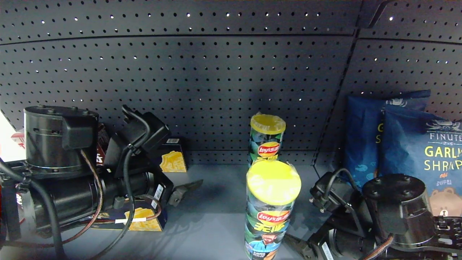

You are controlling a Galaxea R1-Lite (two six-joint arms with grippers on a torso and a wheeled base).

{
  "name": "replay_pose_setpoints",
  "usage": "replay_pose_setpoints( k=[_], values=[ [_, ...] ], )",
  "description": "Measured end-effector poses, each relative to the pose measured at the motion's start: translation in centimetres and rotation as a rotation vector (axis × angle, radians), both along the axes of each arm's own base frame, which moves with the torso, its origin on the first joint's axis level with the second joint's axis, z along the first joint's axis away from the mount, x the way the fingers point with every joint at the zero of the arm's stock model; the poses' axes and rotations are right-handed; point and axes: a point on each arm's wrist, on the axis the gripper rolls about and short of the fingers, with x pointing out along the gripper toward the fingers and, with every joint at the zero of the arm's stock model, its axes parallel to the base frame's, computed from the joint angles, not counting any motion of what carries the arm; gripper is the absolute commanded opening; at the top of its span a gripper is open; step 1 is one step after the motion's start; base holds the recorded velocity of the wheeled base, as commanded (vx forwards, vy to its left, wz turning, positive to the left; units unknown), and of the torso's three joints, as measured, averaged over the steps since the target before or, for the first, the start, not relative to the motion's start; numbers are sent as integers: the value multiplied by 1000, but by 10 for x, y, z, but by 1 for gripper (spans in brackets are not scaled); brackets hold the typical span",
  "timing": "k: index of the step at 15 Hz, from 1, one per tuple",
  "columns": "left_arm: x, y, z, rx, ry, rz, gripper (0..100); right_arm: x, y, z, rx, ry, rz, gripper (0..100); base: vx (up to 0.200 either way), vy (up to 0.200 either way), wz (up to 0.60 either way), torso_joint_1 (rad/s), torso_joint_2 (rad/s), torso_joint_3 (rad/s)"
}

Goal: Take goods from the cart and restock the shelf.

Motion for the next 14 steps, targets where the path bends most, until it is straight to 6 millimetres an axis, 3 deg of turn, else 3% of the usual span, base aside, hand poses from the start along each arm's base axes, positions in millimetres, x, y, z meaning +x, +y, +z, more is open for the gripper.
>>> replay_pose_setpoints(
  k=[14],
  values=[
    [-1,1,-3,5,12,0,100,2,16,-2,-5,3,31,100,0,0,0,0,0,0]
  ],
)
